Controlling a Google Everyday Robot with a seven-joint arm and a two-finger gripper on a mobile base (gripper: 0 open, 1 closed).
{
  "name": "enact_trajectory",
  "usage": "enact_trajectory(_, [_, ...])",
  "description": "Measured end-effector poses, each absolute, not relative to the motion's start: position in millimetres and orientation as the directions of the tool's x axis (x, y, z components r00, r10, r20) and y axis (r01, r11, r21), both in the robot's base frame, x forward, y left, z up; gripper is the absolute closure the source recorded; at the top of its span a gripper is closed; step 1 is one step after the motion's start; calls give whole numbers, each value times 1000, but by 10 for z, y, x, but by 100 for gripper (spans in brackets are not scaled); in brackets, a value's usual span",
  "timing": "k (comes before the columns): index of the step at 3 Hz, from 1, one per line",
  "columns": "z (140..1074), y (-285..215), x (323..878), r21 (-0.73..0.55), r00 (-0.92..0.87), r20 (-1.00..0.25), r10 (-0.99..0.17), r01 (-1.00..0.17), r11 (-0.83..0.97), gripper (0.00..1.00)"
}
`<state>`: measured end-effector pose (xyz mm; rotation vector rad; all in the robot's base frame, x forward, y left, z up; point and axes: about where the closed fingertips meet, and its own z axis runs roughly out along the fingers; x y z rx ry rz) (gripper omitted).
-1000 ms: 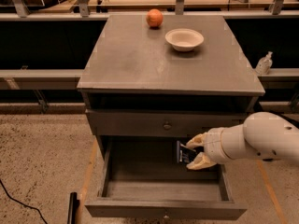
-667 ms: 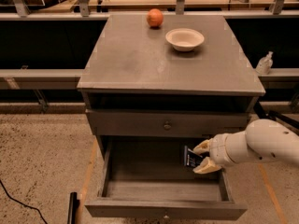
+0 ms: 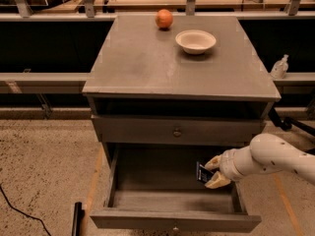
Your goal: Place rxbar blueberry into middle drawer
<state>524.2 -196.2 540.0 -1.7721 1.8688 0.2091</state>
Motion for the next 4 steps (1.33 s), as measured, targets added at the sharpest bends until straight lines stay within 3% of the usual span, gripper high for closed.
enact_trajectory(2, [4630,-1974,5296,-186,13,-491,-871,-978,90,12])
enact_trajectory(3, [4555,-1993,5261,-188,-23,-493,-869,-973,133,2])
enact_trajectory(4, [5006,-2092,5206,-289,-33,-487,-873,-937,196,24])
